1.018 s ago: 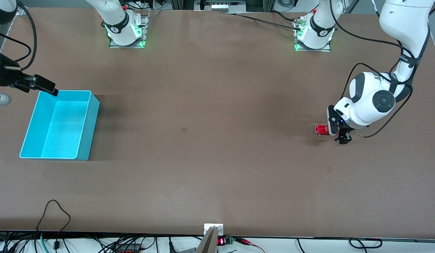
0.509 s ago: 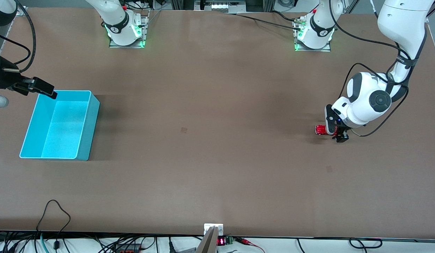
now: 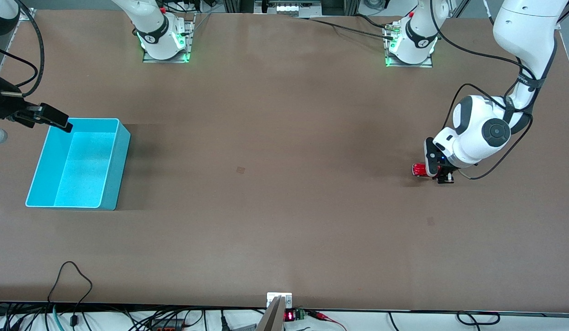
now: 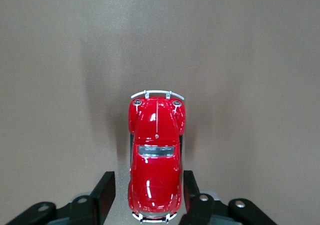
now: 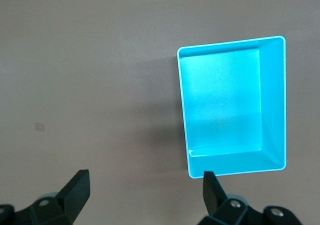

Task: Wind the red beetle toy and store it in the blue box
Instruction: 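Pull the car backward along the table with the left gripper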

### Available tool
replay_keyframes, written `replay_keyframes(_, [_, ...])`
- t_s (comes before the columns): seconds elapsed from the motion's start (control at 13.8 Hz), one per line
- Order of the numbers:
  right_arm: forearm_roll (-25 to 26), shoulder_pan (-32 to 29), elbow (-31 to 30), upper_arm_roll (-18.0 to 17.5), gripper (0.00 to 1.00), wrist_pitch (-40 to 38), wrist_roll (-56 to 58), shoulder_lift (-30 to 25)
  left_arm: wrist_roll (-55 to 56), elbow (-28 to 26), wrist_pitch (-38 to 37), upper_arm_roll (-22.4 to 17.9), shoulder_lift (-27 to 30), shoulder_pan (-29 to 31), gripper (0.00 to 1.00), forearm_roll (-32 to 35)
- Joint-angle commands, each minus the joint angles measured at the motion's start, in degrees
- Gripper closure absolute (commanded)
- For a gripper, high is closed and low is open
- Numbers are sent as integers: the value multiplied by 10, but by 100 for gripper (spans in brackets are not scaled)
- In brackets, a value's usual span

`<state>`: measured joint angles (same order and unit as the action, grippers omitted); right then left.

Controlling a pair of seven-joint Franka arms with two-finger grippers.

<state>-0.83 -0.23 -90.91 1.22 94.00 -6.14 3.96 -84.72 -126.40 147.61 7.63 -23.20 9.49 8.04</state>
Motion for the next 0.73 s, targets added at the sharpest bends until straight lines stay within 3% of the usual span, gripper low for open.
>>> replay_keyframes(0.0, [0,-6,13,-3,0,-7,5,7,-9,-2,10,5,3,6,67,3])
replay_keyframes(0.44, [0,-6,11,-3,0,-12,6,9,-10,1,10,5,1,5,71,4])
replay_keyframes(0.65, [-5,-1,12,-4,0,-16,4,55,-9,3,9,5,-3,5,71,4])
